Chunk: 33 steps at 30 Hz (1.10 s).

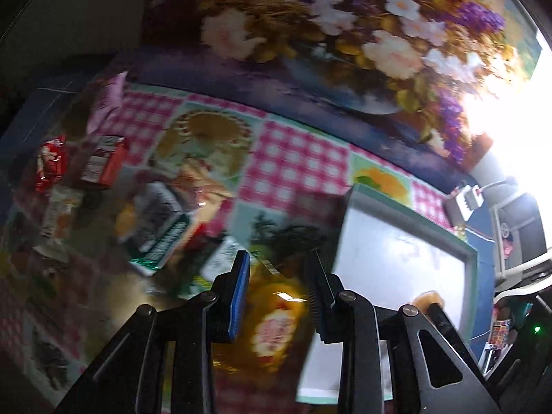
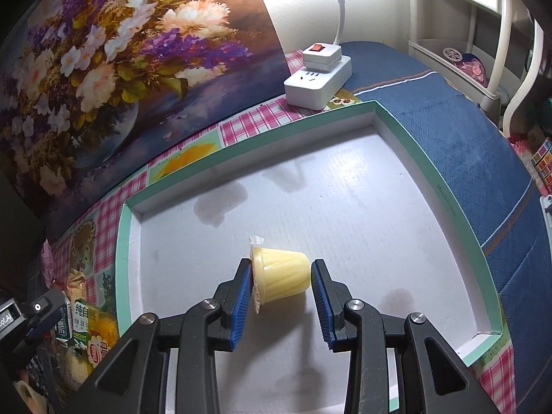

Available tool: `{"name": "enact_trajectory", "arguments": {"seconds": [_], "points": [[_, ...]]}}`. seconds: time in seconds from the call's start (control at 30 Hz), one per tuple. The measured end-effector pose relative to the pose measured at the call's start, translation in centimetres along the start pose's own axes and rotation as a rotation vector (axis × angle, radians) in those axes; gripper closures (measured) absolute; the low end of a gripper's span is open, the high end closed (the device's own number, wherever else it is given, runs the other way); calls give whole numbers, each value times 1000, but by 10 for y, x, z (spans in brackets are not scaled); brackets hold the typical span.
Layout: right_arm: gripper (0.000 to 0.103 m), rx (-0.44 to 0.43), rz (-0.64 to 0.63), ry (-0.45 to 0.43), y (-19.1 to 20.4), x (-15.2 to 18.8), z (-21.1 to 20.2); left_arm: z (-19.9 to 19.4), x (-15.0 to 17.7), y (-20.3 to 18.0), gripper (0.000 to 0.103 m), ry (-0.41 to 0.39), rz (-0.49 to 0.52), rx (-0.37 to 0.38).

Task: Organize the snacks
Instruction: 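Carry the jelly cup with the right tool while the left tool carries the bread bag over the tray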

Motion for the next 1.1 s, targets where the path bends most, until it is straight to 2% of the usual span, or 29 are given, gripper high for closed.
{"name": "enact_trajectory", "arguments": {"seconds": [0.1, 0.4, 0.53, 0.7, 0.83, 0.97, 1.1], "points": [[66, 13, 0, 15, 0, 1, -1, 3, 7, 1, 60, 51, 76, -17], [66, 14, -3, 27, 0, 2, -6, 32, 48, -16, 60, 191, 252, -65], [66, 16, -6, 36, 2, 3, -5, 38, 53, -19, 59, 183, 295, -93], [66, 17, -9, 49, 3, 5, -3, 48, 60, -25, 53, 172, 340, -137], [66, 16, -7, 51, 3, 5, -3, 52, 61, -24, 53, 171, 334, -145], [66, 16, -8, 53, 3, 6, -3, 47, 61, -22, 60, 165, 327, -140], [66, 13, -4, 56, 3, 5, -2, 34, 52, -20, 61, 140, 316, -123]]}}
Point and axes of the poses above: each gripper's, at about its wrist camera, not at the fingertips, and z roughly the way its jaws point, y to its left, x to its underside, the point moved 5 cm from there along z, roughly the way its jaws point, and after that the axes turned 2 degrees about -y, right-handed, at the moved point
